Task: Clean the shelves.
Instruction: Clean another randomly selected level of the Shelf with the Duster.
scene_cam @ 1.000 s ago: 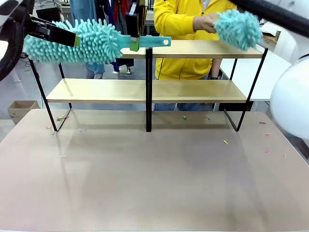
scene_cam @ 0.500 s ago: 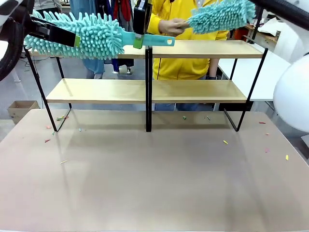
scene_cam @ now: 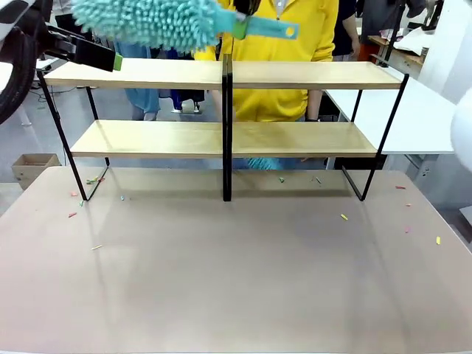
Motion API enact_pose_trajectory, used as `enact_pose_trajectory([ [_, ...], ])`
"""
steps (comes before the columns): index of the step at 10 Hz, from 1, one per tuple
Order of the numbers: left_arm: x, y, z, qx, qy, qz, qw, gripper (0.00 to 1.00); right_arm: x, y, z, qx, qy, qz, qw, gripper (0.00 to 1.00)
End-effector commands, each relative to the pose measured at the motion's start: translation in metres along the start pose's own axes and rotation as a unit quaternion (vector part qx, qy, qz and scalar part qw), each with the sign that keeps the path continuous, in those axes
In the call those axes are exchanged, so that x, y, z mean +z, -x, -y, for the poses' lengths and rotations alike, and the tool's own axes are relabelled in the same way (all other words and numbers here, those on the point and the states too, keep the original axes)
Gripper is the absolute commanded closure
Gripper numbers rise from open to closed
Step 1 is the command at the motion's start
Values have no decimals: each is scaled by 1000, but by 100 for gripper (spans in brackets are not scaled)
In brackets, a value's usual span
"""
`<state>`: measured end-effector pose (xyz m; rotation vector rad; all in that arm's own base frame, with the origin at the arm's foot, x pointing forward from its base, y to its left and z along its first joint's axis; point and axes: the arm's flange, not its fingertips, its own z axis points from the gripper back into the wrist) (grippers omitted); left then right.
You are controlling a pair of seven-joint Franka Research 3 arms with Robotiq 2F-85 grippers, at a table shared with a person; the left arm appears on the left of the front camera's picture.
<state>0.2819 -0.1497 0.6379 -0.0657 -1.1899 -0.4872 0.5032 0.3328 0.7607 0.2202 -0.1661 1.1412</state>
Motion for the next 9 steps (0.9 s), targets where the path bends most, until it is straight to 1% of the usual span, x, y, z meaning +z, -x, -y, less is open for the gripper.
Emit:
enact_pose_trajectory([
  [1, 0, 1, 0, 0, -2, 0, 1000, 0, -12, 17, -56, -64, 51, -11, 997, 88],
  [2, 0, 1, 0, 0, -2, 0, 1000, 0, -26, 29, -74, -119, 101, -29, 987, 88],
  [3, 0, 1, 0, 0, -2, 0, 1000, 0, 15, 3, -14, -33, 20, 0, 999, 88],
  [5, 0, 1, 0, 0, -2, 0, 1000, 0, 15, 3, -14, -33, 20, 0, 999, 88],
  [6, 0, 1, 0, 0, -2, 0, 1000, 0, 18, -4, -33, -59, 46, -7, 997, 88],
  [7, 0, 1, 0, 0, -2, 0, 1000, 0, 32, 19, -31, -63, 40, 37, 997, 88],
  [8, 0, 1, 0, 0, -2, 0, 1000, 0, 46, 52, -31, -91, 36, 65, 993, 88],
  [9, 0, 1, 0, 0, -2, 0, 1000, 0, 58, 101, -26, -120, 28, 98, 988, 88],
])
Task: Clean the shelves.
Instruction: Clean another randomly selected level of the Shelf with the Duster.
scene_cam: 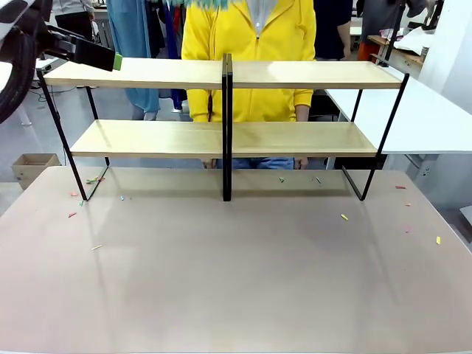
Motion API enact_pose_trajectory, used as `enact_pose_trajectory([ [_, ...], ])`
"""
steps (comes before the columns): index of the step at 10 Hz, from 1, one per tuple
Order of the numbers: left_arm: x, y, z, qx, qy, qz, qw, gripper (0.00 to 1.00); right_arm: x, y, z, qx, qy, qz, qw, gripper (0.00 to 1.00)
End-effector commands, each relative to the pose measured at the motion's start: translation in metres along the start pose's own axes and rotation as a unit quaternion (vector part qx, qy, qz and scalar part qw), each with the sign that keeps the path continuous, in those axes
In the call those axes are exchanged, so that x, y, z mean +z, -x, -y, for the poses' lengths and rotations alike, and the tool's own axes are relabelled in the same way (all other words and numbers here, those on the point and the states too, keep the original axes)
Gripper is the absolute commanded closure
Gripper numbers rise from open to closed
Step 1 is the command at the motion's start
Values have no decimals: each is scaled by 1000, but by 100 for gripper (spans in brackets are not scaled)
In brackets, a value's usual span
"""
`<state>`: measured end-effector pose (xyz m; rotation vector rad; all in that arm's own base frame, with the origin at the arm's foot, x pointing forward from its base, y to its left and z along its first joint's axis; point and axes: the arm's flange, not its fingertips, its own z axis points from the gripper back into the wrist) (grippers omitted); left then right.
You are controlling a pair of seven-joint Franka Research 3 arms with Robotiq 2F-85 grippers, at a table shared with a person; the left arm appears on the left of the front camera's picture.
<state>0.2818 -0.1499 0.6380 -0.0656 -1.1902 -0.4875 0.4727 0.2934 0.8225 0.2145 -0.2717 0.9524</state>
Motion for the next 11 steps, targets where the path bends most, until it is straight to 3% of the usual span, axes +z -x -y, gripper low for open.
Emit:
enact_pose_trajectory([
  [1, 0, 1, 0, 0, -2, 0, 1000, 0, 10, 134, 24, -91, -25, 85, 992, 88],
  [3, 0, 1, 0, 0, -2, 0, 1000, 0, 16, 229, 37, -159, -85, 124, 976, 88],
  [5, 0, 1, 0, 0, -2, 0, 1000, 0, 6, 302, 31, -271, -215, 32, 938, 88],
  [7, 0, 1, 0, 0, -2, 0, 1000, 0, -15, 348, -10, -305, -257, -41, 916, 88],
  [10, 0, 1, 0, 0, -2, 0, 1000, 0, -12, 355, -23, -279, -174, 40, 944, 88],
  [11, 0, 1, 0, 0, -2, 0, 1000, 0, 103, 243, 75, -308, -228, -25, 923, 88],
])
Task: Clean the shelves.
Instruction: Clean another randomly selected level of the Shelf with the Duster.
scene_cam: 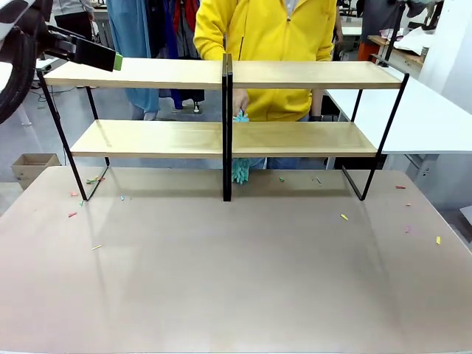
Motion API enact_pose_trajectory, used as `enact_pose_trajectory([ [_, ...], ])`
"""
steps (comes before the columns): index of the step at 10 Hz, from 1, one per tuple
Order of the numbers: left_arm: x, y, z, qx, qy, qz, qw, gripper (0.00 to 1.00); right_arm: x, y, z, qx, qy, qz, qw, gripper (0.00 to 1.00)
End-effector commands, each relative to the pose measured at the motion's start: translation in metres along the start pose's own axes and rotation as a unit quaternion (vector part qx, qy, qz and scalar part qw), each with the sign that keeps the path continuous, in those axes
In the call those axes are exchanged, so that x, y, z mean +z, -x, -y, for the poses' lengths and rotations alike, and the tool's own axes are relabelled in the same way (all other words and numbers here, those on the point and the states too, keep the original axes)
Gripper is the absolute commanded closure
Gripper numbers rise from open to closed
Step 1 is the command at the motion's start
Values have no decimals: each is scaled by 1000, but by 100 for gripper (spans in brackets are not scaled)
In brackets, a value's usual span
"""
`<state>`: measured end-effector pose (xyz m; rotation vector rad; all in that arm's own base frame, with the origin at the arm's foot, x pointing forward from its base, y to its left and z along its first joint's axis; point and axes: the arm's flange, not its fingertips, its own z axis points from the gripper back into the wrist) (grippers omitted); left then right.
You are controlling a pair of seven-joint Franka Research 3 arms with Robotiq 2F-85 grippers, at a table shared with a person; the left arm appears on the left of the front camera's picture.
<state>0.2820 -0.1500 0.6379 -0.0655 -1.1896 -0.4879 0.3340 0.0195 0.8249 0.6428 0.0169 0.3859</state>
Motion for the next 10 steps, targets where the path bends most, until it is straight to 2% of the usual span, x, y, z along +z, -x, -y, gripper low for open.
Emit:
enact_pose_trajectory([
  [1, 0, 1, 0, 0, -3, 1, 1000, 0, 9, -55, 1, -13, -14, -24, 1000, 88],
  [2, 0, 1, 0, 0, -3, 1, 1000, 0, 9, -55, 1, -13, -14, -24, 1000, 88],
  [3, 0, 1, 0, 0, -3, 1, 1000, 0, -2, -14, 1, -3, -7, -10, 1000, 88],
  [4, 0, 1, 0, 0, -3, 1, 1000, 0, 11, -22, 1, 56, -24, 17, 998, 88],
  [5, 0, 1, 0, 0, -3, 1, 1000, 0, 30, -9, 14, 85, -57, 31, 994, 88],
  [8, 0, 1, 0, 0, -3, 1, 1000, 0, 61, 84, 85, 79, -98, 77, 989, 88],
  [10, 0, 1, 0, 0, -3, 1, 1000, 0, 48, 159, 133, 123, -145, 116, 975, 88],
])
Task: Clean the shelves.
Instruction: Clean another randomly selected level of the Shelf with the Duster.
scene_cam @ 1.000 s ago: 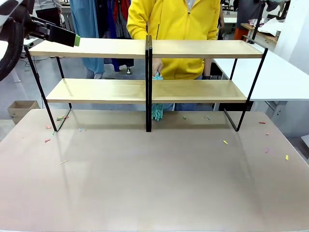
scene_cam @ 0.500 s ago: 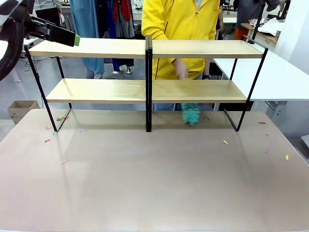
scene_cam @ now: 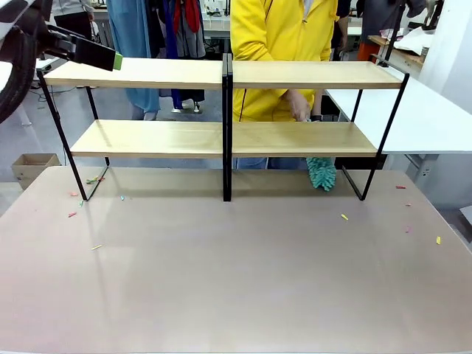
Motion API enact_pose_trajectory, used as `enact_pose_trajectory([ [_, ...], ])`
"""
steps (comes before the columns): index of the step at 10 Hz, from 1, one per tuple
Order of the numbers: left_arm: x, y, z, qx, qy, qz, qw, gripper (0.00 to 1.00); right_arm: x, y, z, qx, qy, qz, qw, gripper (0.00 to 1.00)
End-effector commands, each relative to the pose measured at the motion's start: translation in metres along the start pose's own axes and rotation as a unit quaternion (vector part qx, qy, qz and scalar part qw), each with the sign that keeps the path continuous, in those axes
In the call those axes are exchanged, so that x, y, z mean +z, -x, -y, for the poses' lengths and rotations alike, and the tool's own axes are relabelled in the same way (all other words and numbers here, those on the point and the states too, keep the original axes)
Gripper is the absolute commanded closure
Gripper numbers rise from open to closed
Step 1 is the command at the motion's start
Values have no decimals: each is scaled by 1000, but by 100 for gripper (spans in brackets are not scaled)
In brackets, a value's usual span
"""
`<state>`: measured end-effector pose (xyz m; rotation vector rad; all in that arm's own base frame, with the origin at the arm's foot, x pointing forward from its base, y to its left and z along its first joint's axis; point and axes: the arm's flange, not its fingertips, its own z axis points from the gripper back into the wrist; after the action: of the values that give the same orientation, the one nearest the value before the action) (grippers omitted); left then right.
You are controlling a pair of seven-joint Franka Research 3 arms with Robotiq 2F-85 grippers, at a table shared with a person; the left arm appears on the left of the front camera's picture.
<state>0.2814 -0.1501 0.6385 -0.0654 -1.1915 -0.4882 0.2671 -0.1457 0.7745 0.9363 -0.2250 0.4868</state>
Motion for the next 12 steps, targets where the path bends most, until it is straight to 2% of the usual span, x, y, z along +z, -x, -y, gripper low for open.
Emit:
enact_pose_trajectory([
  [1, 0, 2, -1, 1, -2, 0, 1000, 0, 5, 55, 7, 31, -18, 6, 999, 88],
  [2, 0, 2, -1, 1, -2, 0, 1000, 0, 3, 66, 18, 19, -6, 18, 1000, 88],
  [3, 0, 2, -1, 1, -2, 0, 1000, 0, 2, 64, 31, 14, -5, 33, 999, 88],
  [4, 0, 2, -1, 1, -2, 0, 1000, 0, 0, 52, 41, -20, -10, 50, 998, 88],
  [5, 0, 2, -1, 1, -2, 0, 1000, 0, 9, 79, 27, 6, -18, 27, 999, 88],
  [12, 0, 2, -1, 1, -2, 0, 1000, 0, 9, 79, 27, 6, -18, 27, 999, 88],
])
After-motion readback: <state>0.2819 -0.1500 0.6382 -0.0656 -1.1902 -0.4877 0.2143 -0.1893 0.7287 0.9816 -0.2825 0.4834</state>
